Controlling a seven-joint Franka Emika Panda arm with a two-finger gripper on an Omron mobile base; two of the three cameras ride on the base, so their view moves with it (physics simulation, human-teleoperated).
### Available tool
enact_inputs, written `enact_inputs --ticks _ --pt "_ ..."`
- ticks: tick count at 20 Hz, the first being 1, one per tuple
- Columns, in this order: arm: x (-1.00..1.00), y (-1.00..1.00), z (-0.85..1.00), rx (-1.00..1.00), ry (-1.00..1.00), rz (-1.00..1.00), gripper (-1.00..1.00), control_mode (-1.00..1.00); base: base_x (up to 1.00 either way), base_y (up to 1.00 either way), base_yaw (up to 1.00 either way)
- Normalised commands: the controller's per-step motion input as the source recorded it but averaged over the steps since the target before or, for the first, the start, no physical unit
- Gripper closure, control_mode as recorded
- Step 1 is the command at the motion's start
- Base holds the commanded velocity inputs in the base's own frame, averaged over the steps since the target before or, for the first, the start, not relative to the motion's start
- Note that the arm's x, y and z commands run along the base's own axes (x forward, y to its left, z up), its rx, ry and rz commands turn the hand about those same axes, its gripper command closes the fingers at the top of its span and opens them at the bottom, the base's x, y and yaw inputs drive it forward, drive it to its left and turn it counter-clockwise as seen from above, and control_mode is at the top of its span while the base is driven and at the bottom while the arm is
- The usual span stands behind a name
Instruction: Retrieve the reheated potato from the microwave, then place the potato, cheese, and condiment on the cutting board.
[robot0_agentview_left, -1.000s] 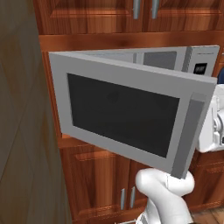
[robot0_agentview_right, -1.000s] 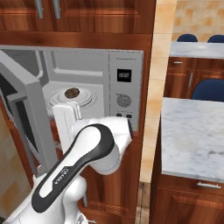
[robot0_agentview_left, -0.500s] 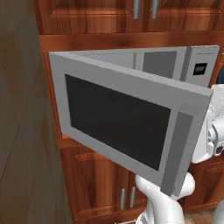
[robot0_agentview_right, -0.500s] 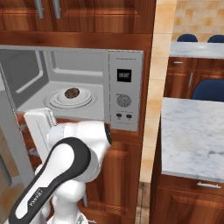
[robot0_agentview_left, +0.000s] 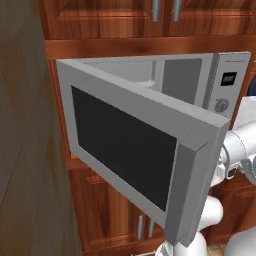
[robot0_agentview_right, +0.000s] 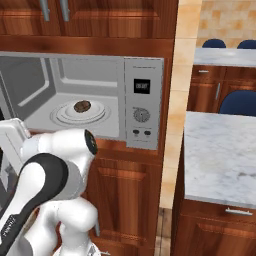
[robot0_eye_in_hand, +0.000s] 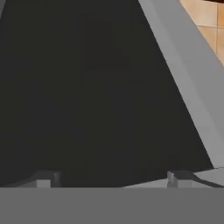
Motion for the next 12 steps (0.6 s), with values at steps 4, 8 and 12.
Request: enact_inputs --ticks 4,8,12 --pt "-0.20 0.76 -0.04 0.00 -0.07 0.00 -1.00 -1.00 0.00 0.00 0.00" --pt "-0.23 0.80 -0.13 0.00 -0.09 -0.01 -1.00 -1.00 0.00 0.00 0.00" --pt "-0.07 0.76 -0.11 0.00 -0.10 -0.05 -1.00 -1.00 0.00 0.00 0.00"
